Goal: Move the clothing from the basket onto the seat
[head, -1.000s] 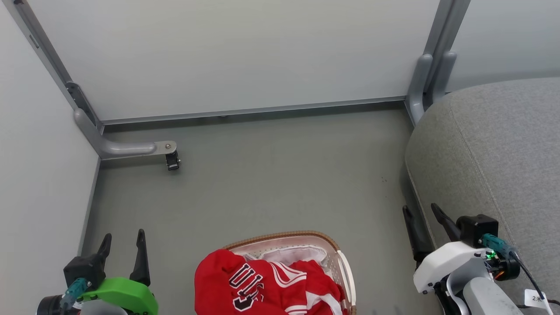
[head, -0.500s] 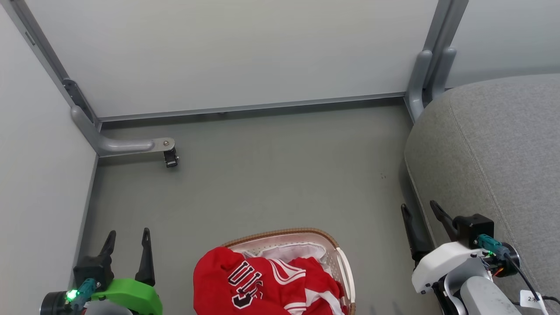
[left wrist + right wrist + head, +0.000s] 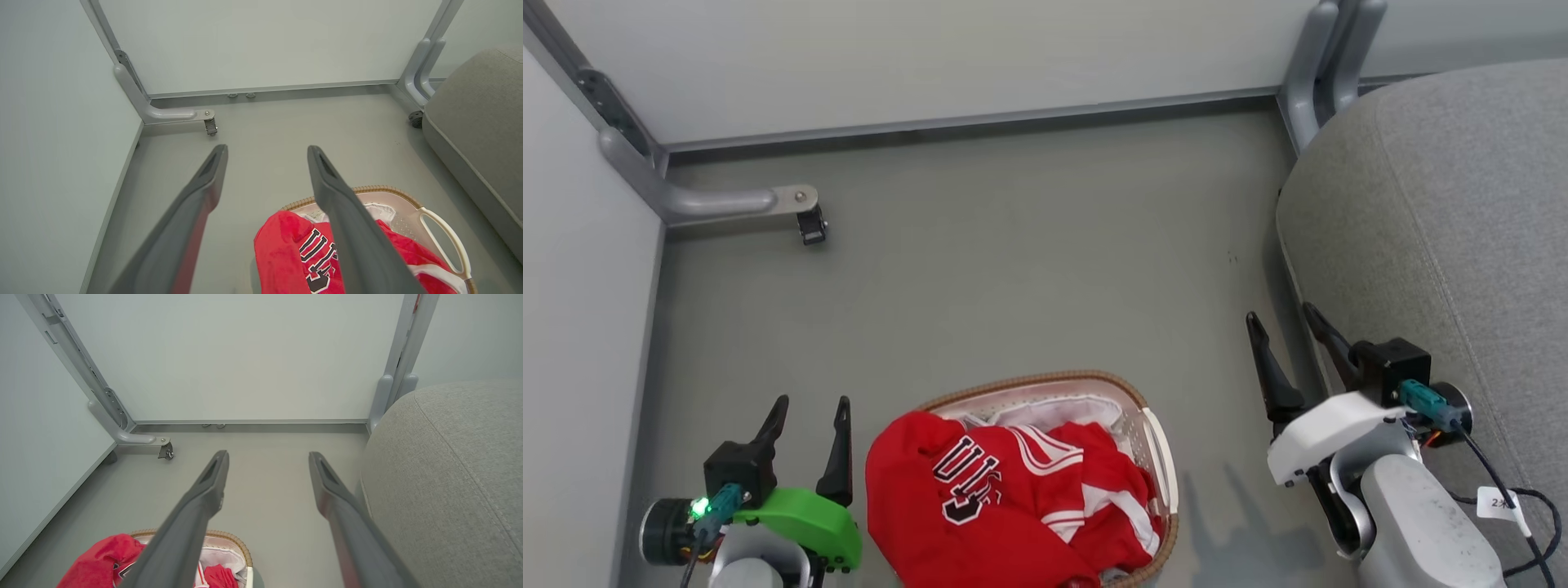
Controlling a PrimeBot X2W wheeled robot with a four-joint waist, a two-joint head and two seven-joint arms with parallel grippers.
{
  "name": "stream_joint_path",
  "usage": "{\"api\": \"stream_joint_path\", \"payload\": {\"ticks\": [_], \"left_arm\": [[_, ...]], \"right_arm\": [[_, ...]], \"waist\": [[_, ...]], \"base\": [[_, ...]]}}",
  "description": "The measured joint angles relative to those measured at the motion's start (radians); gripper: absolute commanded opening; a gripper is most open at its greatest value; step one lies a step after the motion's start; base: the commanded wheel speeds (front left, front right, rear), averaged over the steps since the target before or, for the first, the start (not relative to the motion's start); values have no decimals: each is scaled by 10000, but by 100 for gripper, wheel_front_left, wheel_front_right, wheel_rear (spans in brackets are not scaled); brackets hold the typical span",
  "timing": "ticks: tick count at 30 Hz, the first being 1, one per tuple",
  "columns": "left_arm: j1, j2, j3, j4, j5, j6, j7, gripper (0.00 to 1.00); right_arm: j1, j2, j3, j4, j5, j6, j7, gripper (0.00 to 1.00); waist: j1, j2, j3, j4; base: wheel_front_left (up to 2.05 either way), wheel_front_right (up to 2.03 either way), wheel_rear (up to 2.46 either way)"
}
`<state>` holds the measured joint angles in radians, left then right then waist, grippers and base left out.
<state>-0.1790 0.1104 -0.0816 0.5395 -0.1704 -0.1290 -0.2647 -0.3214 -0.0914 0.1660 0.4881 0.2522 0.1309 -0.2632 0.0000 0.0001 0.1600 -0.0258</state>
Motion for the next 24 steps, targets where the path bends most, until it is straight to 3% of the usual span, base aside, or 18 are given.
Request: {"api": "stream_joint_path", "payload": {"ticks": [10,24], "left_arm": [[-972,65,-1208,493,-326,0,0,100],[-3237,700,-4000,1779,-558,-2,0,100]], "right_arm": [[-723,203,-96,-328,-182,2,-2,100],[-1818,384,10,-911,-531,2,-2,100]], "waist": [[0,0,1540,-245],[2,0,3959,-685]], "base": [[0,0,0],[0,0,0]]}}
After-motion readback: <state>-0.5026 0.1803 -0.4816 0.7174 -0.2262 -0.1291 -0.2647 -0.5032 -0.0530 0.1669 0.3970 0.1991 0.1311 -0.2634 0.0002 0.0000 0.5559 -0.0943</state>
